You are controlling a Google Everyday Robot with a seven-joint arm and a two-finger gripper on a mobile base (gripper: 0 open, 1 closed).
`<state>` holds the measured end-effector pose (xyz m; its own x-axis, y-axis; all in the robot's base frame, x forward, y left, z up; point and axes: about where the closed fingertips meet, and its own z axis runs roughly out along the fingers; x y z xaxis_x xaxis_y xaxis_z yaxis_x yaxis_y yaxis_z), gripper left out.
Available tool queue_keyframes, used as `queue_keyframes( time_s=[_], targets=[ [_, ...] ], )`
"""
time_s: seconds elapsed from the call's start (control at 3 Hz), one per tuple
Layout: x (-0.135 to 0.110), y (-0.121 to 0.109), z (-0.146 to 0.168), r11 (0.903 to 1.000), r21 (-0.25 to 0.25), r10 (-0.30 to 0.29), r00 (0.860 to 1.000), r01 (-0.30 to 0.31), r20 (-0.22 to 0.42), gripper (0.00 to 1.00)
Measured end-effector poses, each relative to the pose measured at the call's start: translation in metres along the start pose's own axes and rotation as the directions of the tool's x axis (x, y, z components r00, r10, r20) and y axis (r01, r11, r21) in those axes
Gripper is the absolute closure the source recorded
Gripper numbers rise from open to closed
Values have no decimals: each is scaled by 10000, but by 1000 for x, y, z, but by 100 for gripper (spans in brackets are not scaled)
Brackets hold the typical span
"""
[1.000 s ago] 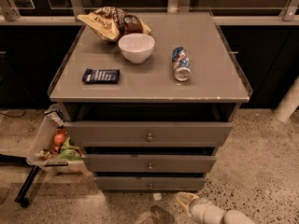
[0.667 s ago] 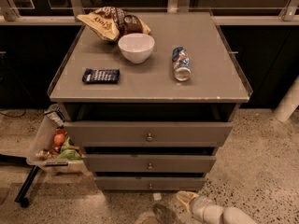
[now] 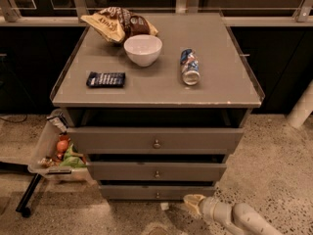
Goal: Open bottom drawer
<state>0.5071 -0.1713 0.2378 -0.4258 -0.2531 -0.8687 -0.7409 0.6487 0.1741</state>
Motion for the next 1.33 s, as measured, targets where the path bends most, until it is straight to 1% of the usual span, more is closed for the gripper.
queue_keyframes(
  time_s=[0.33,0.67,1.0,1.33],
  targets=[
    [-12,-34,-12,9992,372,-172,9997,164,192,100],
    [-12,-34,-12,9991,385,-172,9997,165,190,100],
    [-10,-54,0,9967,759,-319,9988,289,379,100],
    [-14,-79,25,9956,794,-561,9960,505,693,100]
  ],
)
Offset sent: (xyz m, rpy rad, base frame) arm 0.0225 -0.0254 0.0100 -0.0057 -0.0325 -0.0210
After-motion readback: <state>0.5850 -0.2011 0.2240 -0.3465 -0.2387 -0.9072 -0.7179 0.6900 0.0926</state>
